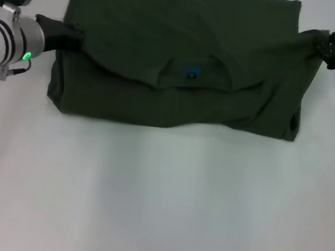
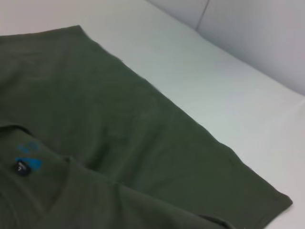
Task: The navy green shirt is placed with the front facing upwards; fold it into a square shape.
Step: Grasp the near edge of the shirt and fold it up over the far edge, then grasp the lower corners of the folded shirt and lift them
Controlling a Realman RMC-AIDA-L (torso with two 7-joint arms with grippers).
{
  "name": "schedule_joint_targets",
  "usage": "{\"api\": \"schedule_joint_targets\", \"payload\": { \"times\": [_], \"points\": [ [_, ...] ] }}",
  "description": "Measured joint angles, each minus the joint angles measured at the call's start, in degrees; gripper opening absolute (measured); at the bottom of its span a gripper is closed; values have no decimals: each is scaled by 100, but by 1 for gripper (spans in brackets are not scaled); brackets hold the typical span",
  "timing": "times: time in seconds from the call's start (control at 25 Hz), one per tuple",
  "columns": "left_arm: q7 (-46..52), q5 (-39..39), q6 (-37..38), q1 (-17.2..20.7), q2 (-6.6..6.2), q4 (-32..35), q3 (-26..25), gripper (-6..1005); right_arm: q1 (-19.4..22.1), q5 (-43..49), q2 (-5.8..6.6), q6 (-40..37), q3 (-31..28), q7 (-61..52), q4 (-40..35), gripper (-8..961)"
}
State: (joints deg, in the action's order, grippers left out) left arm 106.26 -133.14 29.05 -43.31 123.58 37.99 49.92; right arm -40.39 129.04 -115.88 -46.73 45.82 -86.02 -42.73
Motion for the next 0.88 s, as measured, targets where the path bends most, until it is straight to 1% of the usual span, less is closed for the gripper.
{"api": "schedule_joint_targets", "payload": {
  "times": [0.2, 0.44, 0.52, 0.64, 0.76, 0.88],
  "points": [
    [29, -25, 6, -78, -12, -104, 120, 153, -47, 31, 12, 15, 5, -40, 45, 96],
    [34, -13, -25, -115, -36, -131, 112, 345, -28, 41, 12, 150, -9, -79, 40, 318],
    [35, -1, -18, -103, -46, -121, 75, 580, 7, 35, 13, 168, -42, -87, 17, 568],
    [94, 5, 127, -96, -99, -122, -42, 643, 53, 14, 31, 57, -154, -161, -43, 687],
    [147, 49, 429, -63, -153, -84, -215, 707, 138, 6, 60, -233, -324, -281, -193, 805],
    [147, 171, 906, 37, -200, 52, -420, 770, 266, -14, 60, -544, -444, -415, -418, 879]
  ]
}}
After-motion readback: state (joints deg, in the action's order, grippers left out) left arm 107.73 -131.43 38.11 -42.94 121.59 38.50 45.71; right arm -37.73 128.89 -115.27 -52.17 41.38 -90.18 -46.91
